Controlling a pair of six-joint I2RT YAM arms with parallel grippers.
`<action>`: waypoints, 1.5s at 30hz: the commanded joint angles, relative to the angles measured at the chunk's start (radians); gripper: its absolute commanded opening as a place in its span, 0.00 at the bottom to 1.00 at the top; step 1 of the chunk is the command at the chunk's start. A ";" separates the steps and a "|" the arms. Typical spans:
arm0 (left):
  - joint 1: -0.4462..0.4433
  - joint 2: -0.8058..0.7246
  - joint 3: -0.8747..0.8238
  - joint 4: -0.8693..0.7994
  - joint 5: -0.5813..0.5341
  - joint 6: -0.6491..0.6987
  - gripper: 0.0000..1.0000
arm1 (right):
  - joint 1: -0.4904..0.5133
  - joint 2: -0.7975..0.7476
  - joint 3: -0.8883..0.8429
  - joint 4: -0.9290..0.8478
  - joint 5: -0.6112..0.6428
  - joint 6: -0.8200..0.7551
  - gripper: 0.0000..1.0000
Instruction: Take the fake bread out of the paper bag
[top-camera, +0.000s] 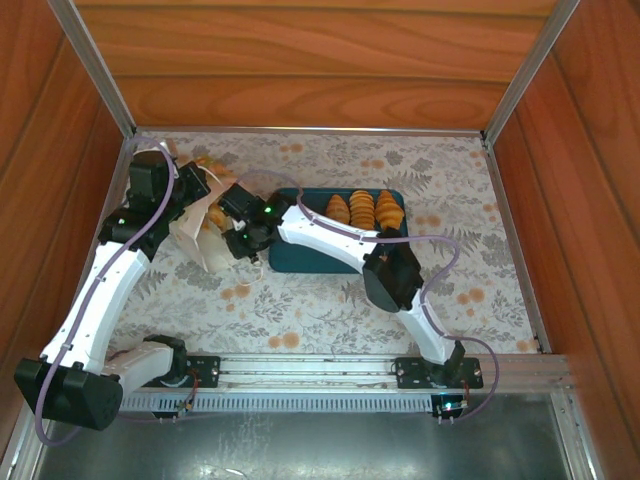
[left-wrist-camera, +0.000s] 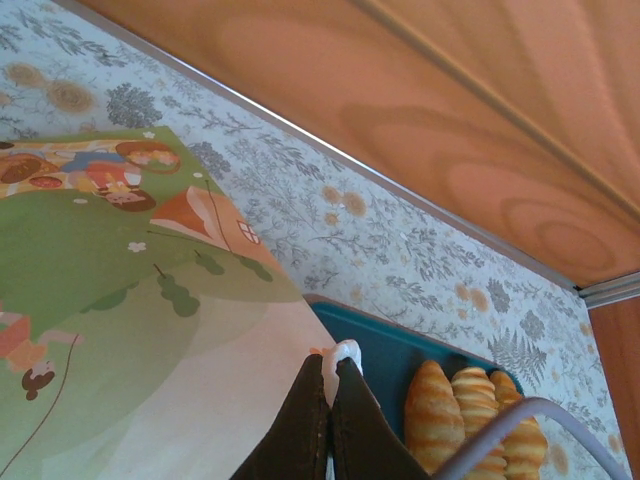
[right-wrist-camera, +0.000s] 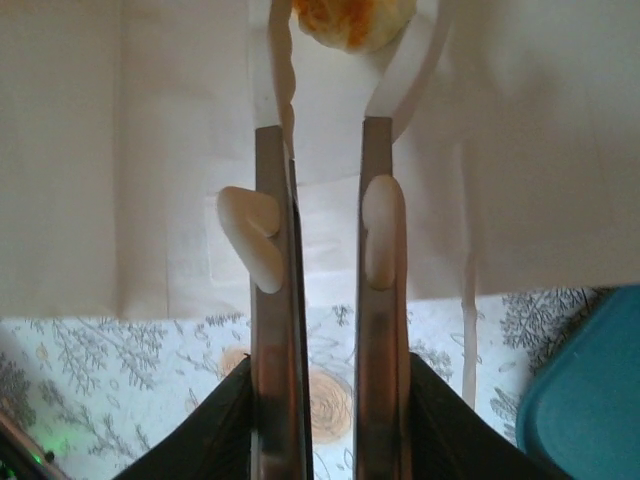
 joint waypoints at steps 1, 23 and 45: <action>-0.003 -0.016 -0.009 0.024 -0.015 0.005 0.00 | -0.007 -0.118 -0.040 0.015 -0.052 -0.096 0.34; -0.005 -0.004 -0.002 0.024 0.009 -0.006 0.00 | -0.044 -0.018 0.138 -0.299 -0.043 -0.256 0.46; -0.005 0.013 0.004 0.034 0.021 -0.010 0.00 | -0.001 -0.147 -0.135 0.056 -0.133 -0.019 0.51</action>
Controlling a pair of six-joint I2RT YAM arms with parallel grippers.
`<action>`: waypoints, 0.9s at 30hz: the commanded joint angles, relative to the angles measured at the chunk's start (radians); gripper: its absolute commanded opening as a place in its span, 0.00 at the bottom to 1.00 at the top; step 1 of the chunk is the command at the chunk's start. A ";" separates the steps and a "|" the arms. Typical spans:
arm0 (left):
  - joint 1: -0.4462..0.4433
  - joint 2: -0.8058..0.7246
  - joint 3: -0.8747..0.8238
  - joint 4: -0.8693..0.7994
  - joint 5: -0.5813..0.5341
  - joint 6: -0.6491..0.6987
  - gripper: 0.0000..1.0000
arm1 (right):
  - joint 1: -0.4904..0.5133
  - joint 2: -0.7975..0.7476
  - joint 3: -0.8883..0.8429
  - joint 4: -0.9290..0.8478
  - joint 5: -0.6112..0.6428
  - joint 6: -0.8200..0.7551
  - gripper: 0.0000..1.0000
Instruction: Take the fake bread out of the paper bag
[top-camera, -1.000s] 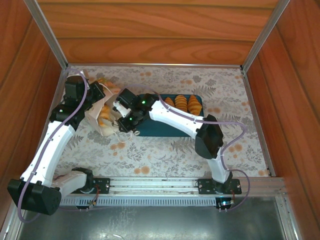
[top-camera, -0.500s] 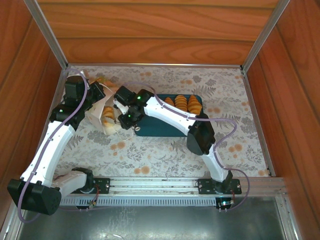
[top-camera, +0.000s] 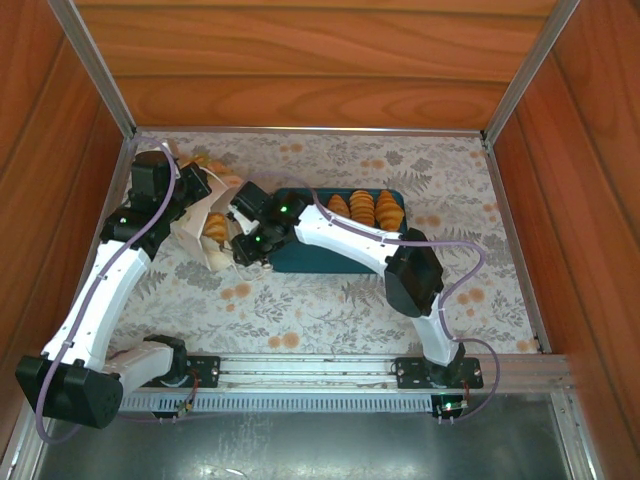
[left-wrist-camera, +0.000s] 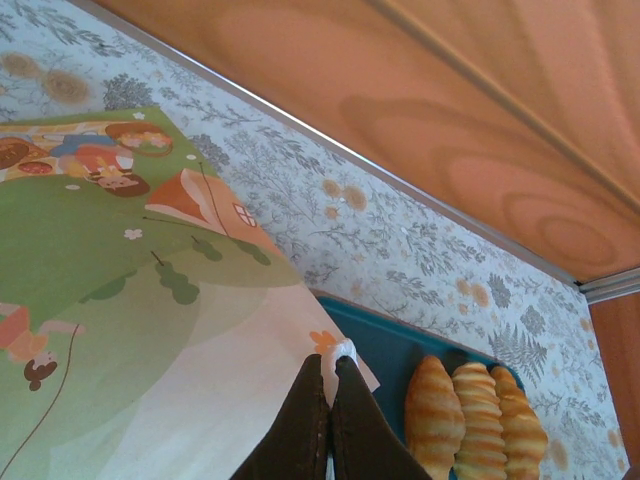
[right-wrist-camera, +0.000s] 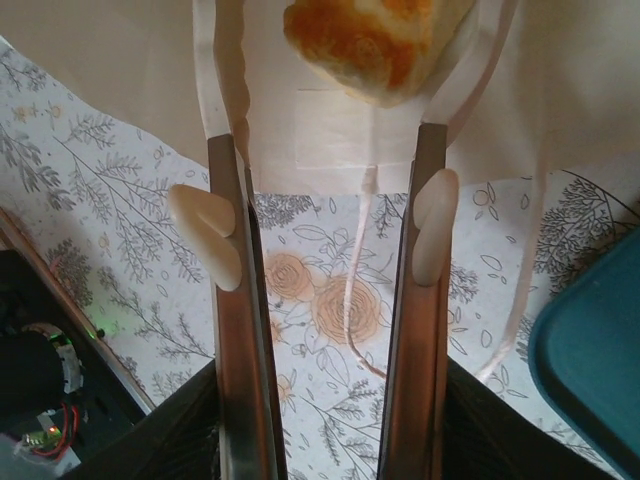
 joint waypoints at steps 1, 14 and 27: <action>-0.005 0.003 0.008 0.032 0.012 -0.006 0.00 | 0.011 -0.005 -0.006 0.061 -0.006 0.054 0.51; -0.003 -0.004 0.002 0.033 0.006 -0.008 0.00 | 0.032 0.094 0.064 0.019 -0.002 0.049 0.52; -0.004 -0.006 0.002 0.034 -0.004 0.000 0.00 | 0.046 0.085 0.192 -0.223 0.217 -0.104 0.36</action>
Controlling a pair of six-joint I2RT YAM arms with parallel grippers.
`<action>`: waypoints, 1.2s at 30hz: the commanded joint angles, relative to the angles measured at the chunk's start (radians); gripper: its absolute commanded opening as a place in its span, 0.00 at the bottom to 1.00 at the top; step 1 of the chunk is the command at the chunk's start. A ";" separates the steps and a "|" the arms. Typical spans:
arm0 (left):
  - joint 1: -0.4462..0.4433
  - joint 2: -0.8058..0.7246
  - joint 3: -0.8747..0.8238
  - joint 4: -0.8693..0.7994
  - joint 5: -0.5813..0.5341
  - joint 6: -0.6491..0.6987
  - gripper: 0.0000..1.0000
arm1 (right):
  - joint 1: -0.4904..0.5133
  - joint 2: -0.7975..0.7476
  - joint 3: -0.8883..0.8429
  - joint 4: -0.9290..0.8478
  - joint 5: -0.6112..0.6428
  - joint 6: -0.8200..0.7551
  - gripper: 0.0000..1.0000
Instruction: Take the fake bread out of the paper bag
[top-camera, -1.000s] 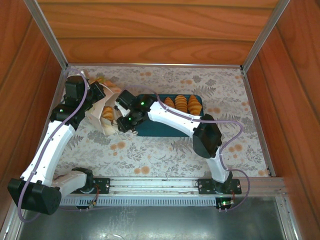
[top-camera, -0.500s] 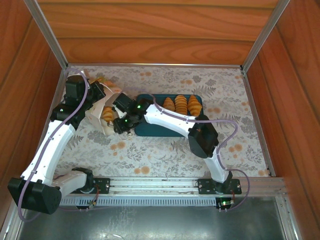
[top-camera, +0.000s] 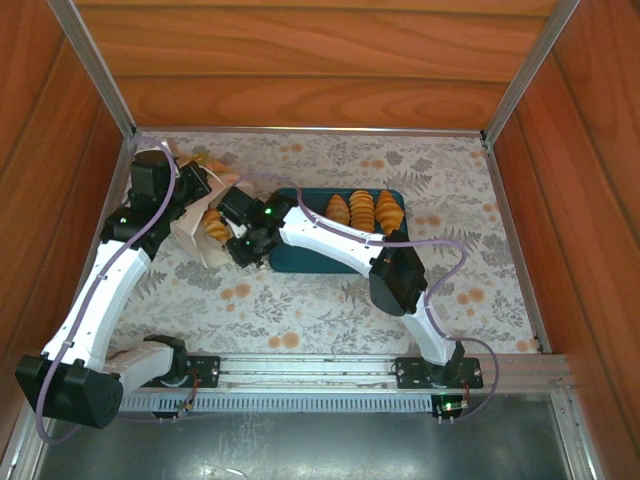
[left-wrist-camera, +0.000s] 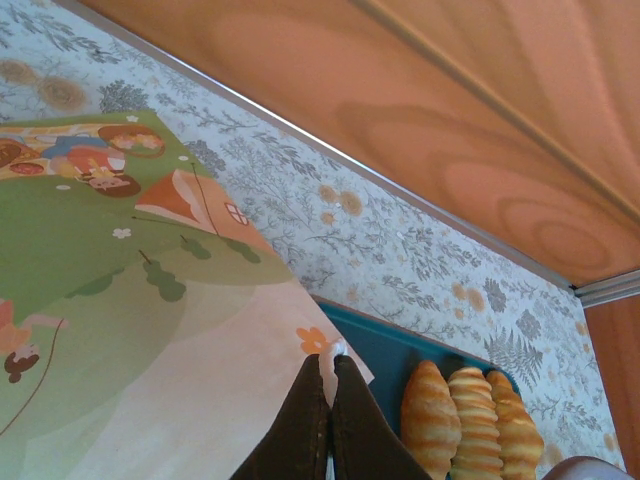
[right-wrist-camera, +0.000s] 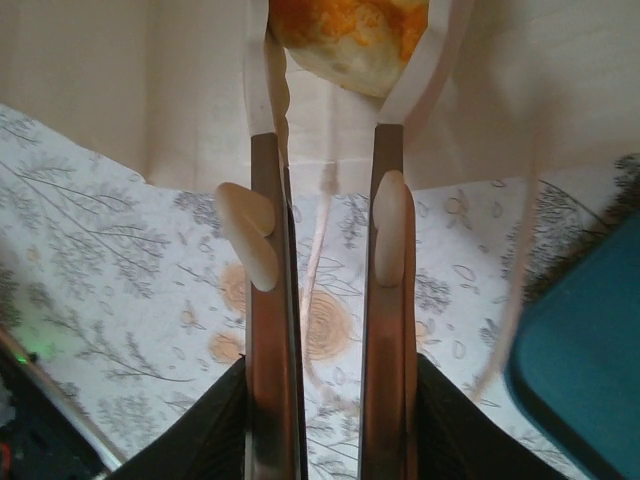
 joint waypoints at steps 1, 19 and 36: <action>-0.004 -0.007 0.000 0.020 -0.005 0.002 0.00 | 0.008 -0.037 0.028 -0.090 0.079 -0.076 0.35; -0.004 -0.013 0.002 0.019 -0.031 0.021 0.00 | 0.000 -0.607 -0.536 -0.098 -0.025 -0.405 0.33; -0.003 -0.018 -0.004 0.019 -0.037 0.021 0.00 | -0.269 -0.851 -0.813 -0.154 -0.104 -0.364 0.32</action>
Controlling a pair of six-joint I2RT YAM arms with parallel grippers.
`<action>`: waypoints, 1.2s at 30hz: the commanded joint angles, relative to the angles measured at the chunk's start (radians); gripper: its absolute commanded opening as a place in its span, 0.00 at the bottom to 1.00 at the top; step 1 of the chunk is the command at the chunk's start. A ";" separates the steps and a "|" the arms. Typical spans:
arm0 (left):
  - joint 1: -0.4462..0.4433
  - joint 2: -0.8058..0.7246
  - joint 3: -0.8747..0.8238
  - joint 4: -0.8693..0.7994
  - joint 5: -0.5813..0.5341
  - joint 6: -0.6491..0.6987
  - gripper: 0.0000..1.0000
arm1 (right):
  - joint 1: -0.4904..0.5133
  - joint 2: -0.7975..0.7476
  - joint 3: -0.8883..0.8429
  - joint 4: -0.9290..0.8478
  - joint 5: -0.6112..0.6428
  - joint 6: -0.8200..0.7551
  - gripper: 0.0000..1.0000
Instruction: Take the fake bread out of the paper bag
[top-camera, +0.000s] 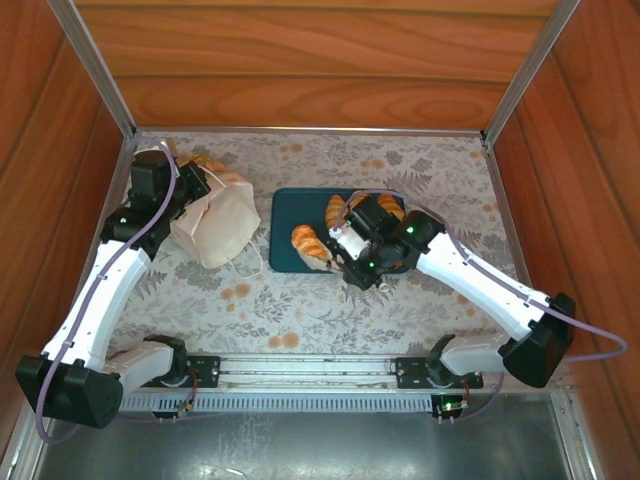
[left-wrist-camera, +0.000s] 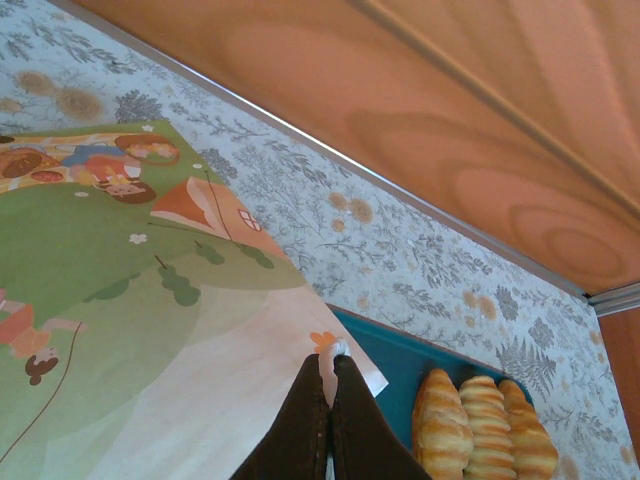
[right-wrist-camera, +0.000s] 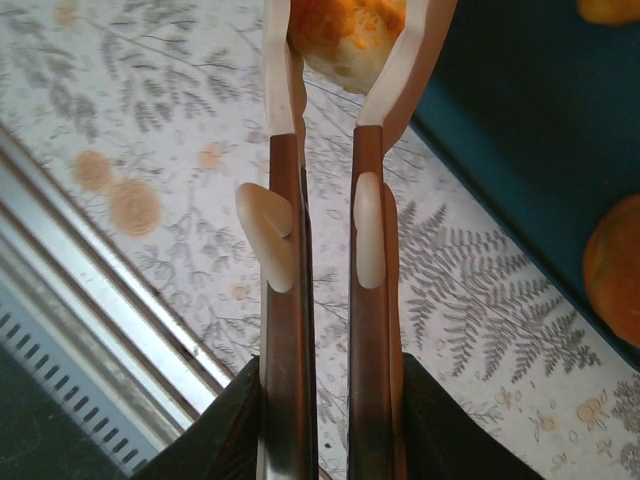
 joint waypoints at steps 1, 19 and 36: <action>-0.003 -0.021 -0.006 0.020 -0.012 0.011 0.00 | -0.015 0.055 0.018 0.011 -0.053 -0.009 0.33; -0.003 -0.026 -0.012 0.015 -0.007 0.010 0.00 | -0.036 0.198 0.080 -0.076 0.070 -0.034 0.48; -0.002 -0.012 -0.004 0.016 0.003 0.012 0.00 | -0.045 0.151 0.097 -0.235 0.232 -0.009 0.42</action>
